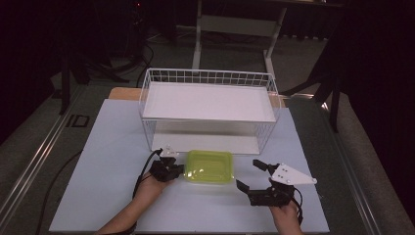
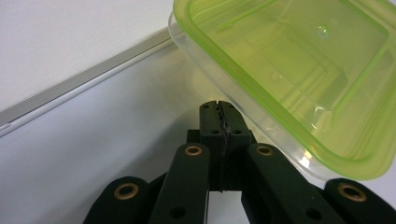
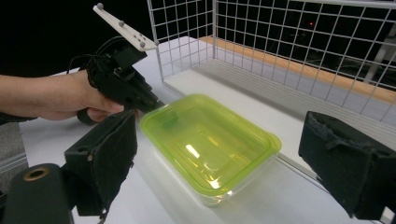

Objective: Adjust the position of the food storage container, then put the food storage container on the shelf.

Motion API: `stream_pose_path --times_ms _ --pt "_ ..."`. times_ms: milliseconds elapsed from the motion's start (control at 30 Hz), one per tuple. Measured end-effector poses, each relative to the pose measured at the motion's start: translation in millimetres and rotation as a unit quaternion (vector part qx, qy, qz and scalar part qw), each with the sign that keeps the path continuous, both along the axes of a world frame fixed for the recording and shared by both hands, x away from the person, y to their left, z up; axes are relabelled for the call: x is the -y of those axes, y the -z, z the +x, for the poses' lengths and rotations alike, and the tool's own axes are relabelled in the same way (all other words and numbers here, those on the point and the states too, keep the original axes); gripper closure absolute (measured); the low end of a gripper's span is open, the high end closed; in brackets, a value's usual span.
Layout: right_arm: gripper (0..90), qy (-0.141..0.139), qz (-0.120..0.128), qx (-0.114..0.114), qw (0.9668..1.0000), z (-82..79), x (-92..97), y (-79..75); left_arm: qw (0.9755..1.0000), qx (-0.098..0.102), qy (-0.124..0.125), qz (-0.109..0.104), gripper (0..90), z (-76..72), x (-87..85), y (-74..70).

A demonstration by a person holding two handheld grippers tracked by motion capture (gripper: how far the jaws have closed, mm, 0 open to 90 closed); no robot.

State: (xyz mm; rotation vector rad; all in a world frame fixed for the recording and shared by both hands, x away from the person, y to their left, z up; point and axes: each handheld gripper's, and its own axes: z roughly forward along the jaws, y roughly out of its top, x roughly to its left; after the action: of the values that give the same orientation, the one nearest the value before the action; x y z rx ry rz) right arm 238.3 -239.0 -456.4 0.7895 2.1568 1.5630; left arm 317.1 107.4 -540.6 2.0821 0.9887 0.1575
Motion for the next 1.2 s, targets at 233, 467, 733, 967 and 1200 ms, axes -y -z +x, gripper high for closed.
stream_pose_path --times_ms 233,467,733,967,1200 --pt "11.6 0.007 -0.001 0.002 1.0000 -0.3 0.6 0.1 0.9999 0.004 -0.005 0.012 83.3 -5.0 -9.4 -7.7" --pt "11.5 0.035 -0.010 0.013 0.9993 -5.5 0.7 -0.4 0.9996 0.017 -0.019 -0.007 63.8 -30.0 -32.9 -28.3" --pt "11.4 0.027 -0.023 -0.022 0.9991 5.9 -2.0 3.7 0.9973 0.049 0.020 -0.050 46.3 -55.2 -40.1 -59.2" --pt "11.6 0.037 -0.026 -0.031 0.9985 9.5 -4.2 -7.2 0.9955 0.041 0.033 -0.079 41.3 -51.2 -31.3 -68.3" --pt "13.7 0.049 -0.051 -0.020 0.9973 18.4 -3.7 -10.9 0.9945 0.026 0.018 -0.100 41.3 -34.2 -19.9 -73.1"
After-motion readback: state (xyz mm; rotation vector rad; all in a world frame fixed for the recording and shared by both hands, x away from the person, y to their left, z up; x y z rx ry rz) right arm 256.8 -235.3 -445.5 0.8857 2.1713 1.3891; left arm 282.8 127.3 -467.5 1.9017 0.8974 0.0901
